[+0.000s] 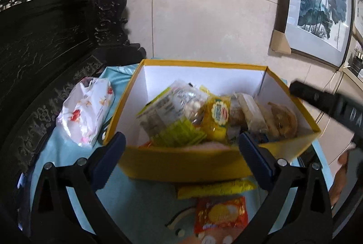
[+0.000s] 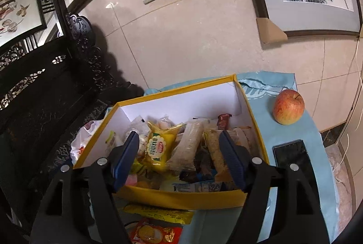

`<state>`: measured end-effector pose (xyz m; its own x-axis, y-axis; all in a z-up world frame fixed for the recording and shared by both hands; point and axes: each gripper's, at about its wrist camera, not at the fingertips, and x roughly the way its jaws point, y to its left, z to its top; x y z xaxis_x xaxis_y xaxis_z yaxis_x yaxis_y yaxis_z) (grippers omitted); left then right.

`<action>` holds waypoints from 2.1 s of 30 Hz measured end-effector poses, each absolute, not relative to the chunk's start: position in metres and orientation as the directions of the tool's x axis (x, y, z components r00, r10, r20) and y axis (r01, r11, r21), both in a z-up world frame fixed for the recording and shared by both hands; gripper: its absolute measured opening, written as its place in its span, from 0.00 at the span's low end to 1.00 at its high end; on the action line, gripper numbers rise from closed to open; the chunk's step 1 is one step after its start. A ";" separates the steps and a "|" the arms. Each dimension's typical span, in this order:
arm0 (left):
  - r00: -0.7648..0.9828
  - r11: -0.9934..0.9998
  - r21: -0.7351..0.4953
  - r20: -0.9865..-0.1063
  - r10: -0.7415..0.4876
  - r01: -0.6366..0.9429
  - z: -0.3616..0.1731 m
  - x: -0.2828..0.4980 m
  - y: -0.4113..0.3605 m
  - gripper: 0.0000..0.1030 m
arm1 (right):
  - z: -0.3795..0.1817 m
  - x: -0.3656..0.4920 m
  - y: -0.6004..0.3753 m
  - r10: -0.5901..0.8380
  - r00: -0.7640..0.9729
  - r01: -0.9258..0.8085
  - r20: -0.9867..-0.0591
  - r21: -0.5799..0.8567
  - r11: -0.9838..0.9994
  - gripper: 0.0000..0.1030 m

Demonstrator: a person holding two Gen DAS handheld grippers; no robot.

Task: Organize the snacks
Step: 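Move both open grippers back to the remaining snacks on the cloth, then grasp the red biscuit packet with left gripper while right gripper grasps the yellow cheese-bar stick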

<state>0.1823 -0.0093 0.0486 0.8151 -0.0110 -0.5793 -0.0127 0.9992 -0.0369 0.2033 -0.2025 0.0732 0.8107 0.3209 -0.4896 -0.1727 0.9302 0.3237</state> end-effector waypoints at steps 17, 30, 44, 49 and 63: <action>0.664 0.995 0.043 -0.747 -0.026 0.088 -0.036 0.151 -0.057 0.98 | 0.070 0.133 -0.226 0.312 0.819 -0.176 -0.481 0.308 0.935 0.99; 0.599 0.994 -0.011 -0.798 -0.075 0.111 -0.073 0.166 -0.063 0.98 | 0.029 0.148 -0.247 0.308 0.771 -0.097 -0.558 0.375 0.922 0.99; 0.667 0.990 -0.104 -0.732 -0.138 0.091 -0.053 0.155 -0.010 0.47 | 0.000 0.154 -0.200 0.315 0.692 -0.252 -0.649 0.191 0.949 0.99; 0.665 0.987 -0.149 -0.730 -0.155 0.066 -0.056 0.155 0.012 0.47 | -0.021 0.160 -0.171 0.326 0.641 -0.325 -0.695 0.139 0.936 0.99; 0.638 0.982 -0.188 -0.756 -0.147 0.003 -0.062 0.157 0.027 0.46 | -0.057 0.197 -0.128 0.323 0.505 -0.398 -0.801 0.116 0.910 0.89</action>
<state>0.1570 0.0266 -0.0619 0.6381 -0.1467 -0.7559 0.0027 0.9821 -0.1883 0.1967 -0.1284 -0.0567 0.5047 0.3225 -0.8008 -0.3976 0.9102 0.1159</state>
